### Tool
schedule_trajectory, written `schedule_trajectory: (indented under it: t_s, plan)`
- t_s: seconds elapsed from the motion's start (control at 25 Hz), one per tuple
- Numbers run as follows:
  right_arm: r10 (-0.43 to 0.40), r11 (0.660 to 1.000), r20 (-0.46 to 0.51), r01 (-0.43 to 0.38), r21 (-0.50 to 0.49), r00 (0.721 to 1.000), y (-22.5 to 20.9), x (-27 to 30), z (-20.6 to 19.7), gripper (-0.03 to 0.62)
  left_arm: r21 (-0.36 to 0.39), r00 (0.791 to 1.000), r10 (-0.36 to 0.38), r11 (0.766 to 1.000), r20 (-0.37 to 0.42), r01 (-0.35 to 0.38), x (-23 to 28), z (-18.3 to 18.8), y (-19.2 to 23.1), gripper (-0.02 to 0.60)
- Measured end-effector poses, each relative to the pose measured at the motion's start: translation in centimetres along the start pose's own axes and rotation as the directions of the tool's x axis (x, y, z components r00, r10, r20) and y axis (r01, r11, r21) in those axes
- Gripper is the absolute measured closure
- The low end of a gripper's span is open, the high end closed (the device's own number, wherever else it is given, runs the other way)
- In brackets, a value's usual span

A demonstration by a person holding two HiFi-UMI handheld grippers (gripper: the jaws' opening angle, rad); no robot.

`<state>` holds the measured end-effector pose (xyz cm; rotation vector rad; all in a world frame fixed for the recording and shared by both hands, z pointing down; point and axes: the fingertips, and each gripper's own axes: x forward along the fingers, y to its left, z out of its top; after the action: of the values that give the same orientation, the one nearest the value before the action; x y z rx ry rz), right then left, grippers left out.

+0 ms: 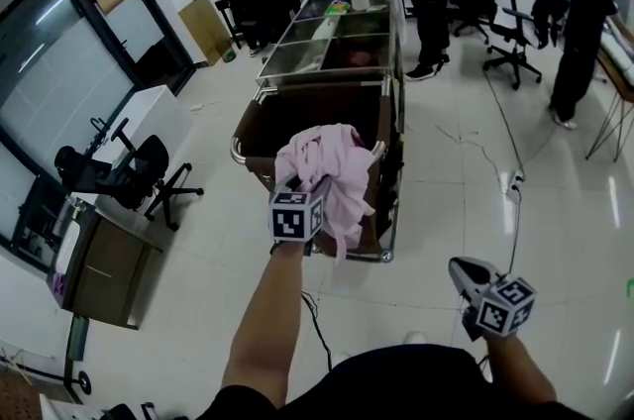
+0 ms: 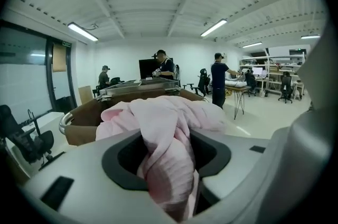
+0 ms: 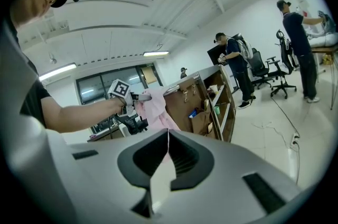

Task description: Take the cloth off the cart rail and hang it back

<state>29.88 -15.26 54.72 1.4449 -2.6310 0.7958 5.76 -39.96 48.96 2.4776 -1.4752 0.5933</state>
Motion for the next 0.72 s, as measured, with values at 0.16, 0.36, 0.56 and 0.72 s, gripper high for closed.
schedule_trajectory:
  t_s: [0.16,0.36,0.56,0.72]
  plan:
    - [-0.011,1.000,0.003,0.011,0.001,1.000,-0.1,-0.4,0.1,0.574,-0.076,0.998,-0.016,0.997,0.060,0.021,-0.1,1.1,0.4,0.412]
    - [-0.029,1.000,0.004,0.029,-0.001,1.000,0.1,-0.9,0.0,0.574,-0.214,0.975,-0.069,0.970,0.210,0.115,-2.4,4.4,1.0,0.426]
    - [-0.014,1.000,0.017,0.014,-0.007,1.000,1.7,-0.7,0.4,0.574,-0.244,0.924,-0.113,0.946,0.365,0.212,-6.1,9.7,1.4,0.428]
    - [-0.001,1.000,0.025,0.001,-0.020,1.000,3.0,-0.4,0.8,0.574,-0.251,0.872,-0.110,0.934,0.478,0.255,-10.2,13.1,2.1,0.428]
